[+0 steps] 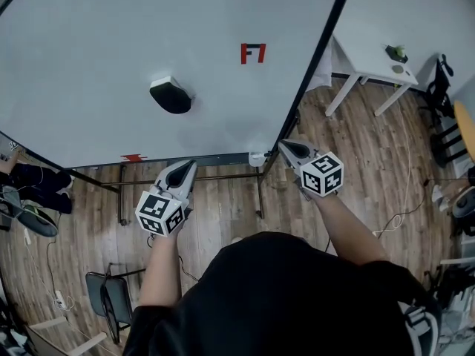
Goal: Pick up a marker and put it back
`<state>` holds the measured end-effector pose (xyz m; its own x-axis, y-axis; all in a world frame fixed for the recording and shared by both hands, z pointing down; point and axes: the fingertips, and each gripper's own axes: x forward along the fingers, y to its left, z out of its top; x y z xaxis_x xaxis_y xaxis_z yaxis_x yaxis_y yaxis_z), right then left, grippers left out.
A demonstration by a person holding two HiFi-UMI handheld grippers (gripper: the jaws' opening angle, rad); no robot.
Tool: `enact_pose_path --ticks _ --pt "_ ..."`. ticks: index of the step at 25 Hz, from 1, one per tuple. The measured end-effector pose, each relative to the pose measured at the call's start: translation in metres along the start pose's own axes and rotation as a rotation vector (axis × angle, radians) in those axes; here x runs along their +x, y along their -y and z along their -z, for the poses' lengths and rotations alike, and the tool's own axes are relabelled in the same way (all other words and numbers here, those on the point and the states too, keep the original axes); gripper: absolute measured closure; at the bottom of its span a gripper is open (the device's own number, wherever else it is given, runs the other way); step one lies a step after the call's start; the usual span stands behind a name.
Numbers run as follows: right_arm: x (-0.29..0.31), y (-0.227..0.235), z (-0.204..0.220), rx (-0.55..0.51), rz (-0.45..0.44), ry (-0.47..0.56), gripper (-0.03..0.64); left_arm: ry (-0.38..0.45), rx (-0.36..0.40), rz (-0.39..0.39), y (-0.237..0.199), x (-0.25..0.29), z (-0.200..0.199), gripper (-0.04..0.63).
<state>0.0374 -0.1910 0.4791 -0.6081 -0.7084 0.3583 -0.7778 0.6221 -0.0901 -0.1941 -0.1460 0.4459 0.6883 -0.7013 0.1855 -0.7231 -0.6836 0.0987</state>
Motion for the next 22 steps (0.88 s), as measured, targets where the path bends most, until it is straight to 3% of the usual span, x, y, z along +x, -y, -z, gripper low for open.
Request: enact_pose_path --ticks 6,22 --pt "-0.001 0.018 0.003 0.017 -0.009 0.007 0.621 -0.014 -0.004 -0.004 0.006 0.018 0.001 0.584" --pt "0.013 0.058 0.013 0.013 -0.165 0.003 0.621 -0.031 -0.012 -0.118 0.021 0.059 -0.011 0.584"
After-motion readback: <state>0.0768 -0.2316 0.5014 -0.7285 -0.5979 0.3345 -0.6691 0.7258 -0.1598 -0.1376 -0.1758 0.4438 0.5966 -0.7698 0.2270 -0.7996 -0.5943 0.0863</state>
